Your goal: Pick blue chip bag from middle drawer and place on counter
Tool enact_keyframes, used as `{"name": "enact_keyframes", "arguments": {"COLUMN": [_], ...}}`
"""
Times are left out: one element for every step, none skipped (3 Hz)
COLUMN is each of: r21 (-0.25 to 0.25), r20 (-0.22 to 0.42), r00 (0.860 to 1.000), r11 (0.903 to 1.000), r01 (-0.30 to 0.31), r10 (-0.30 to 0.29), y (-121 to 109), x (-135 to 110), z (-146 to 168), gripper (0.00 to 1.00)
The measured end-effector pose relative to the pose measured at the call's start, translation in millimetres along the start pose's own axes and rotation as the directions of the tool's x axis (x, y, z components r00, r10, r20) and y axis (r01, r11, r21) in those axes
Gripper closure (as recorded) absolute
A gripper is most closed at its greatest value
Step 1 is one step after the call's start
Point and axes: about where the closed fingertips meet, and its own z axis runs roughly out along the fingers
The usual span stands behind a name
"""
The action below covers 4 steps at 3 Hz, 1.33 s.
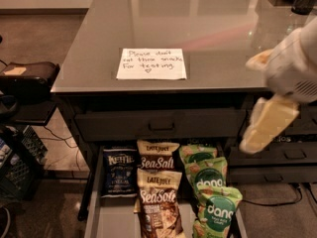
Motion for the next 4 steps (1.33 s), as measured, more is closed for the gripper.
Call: {"name": "enact_keyframes", "arguments": {"r21": [-0.053, -0.084, -0.084, -0.107], "r20": [0.111, 0.166, 0.165, 0.136], "r00": [0.994, 0.986, 0.986, 0.991], "r11": [0.9986, 0.9963, 0.9962, 0.994], "r01": [-0.001, 0.02, 0.02, 0.026], "r10": [0.007, -0.006, -0.006, -0.011], "y": [31, 50, 50, 56], "x": [-33, -58, -58, -44], "z": [74, 123, 124, 142], "gripper": [0.0, 0.0, 0.0, 0.0]}}
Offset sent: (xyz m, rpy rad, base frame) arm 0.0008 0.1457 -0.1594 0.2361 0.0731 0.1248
